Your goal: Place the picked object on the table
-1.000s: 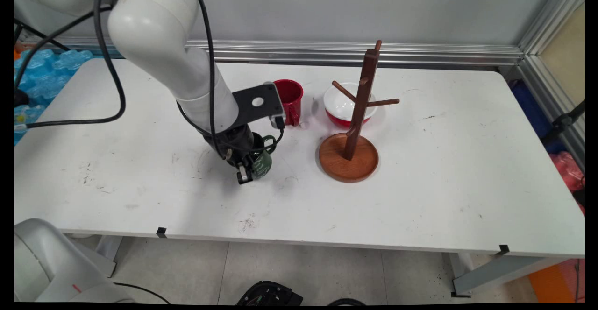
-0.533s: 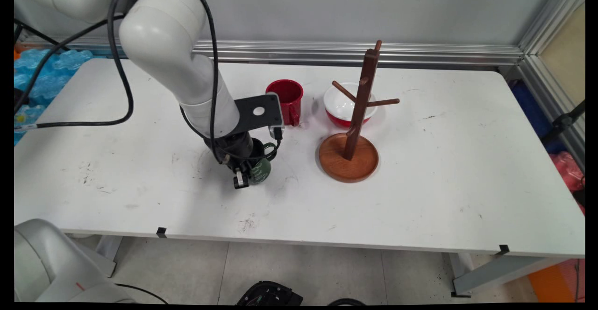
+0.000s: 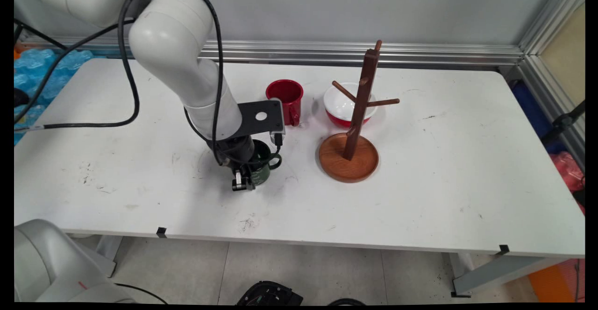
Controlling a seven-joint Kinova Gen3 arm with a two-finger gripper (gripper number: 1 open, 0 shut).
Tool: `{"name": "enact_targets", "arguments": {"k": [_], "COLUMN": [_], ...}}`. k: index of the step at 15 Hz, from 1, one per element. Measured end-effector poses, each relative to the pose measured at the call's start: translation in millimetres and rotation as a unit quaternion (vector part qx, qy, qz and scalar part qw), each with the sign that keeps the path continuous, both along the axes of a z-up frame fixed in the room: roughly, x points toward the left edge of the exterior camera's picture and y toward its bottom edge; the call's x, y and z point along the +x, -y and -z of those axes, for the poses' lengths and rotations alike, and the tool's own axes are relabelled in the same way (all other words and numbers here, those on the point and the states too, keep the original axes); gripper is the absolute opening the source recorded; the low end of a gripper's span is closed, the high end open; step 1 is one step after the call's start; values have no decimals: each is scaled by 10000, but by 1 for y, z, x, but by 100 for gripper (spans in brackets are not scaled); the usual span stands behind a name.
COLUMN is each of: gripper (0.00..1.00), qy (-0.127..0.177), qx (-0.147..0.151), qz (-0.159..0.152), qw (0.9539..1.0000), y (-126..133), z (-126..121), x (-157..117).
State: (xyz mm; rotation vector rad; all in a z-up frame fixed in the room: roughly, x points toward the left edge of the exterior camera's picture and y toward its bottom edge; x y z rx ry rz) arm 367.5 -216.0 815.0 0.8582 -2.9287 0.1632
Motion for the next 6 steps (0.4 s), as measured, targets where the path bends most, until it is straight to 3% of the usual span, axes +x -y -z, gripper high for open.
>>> {"name": "enact_targets", "arguments": {"k": [6], "gripper": [100], "qy": [-154], "qx": [-83], "qz": [220], "qw": [9996], "y": [1], "z": [-8], "x": [-5]}}
